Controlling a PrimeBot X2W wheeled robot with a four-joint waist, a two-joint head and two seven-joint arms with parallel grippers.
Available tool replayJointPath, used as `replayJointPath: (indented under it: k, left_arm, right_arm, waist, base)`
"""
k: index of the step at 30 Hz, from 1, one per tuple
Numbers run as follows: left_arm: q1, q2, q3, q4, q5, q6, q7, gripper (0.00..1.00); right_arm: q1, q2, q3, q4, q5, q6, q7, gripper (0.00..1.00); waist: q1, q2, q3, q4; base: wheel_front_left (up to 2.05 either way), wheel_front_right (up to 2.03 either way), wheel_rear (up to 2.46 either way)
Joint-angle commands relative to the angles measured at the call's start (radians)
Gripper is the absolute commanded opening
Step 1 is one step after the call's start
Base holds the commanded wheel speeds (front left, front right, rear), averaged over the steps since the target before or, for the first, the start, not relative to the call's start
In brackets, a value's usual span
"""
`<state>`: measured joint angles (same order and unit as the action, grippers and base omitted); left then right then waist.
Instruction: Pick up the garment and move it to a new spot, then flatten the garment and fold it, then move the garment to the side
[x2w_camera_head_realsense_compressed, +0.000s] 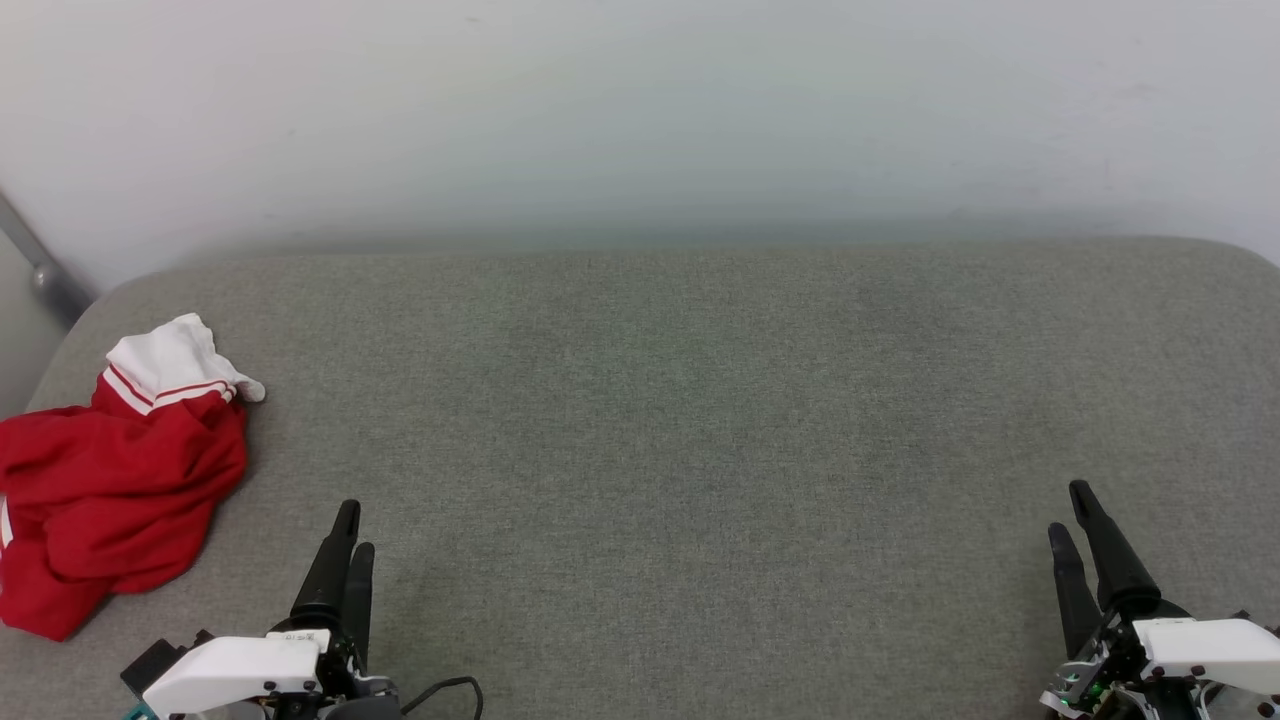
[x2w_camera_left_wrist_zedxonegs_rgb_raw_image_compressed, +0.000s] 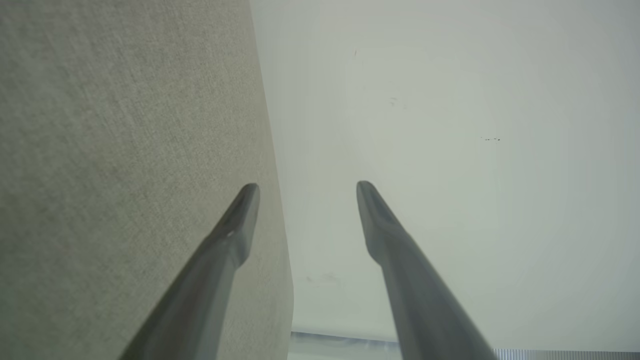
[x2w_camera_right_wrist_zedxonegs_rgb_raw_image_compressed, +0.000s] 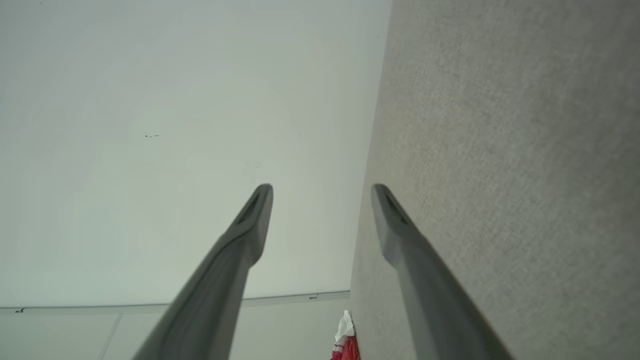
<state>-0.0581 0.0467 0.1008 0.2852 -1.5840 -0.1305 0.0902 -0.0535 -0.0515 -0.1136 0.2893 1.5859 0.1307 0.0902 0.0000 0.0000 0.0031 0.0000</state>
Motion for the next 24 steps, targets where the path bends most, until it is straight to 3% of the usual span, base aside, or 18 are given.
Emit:
replayJointPath:
  k: [1, 24]
  left_arm:
    - [-0.014, 0.001, 0.0, -0.026, 0.027, 0.005, -0.012, 1.0]
    - [0.006, 0.002, -0.069, -0.133, 0.512, 0.135, -0.113, 1.0]
  right_arm:
    - [-0.006, 0.0, -0.002, -0.025, -0.026, 0.0, -0.011, 1.0]
    - [0.048, 0.0, 0.013, -0.171, -0.542, 0.0, -0.113, 1.0]
  waist:
    - [0.0, 0.0, 0.0, 0.0]
    - [0.0, 0.0, -0.001, 0.005]
  base:
    - [0.0, 0.0, 0.0]
    - [0.0, 0.0, 0.0]
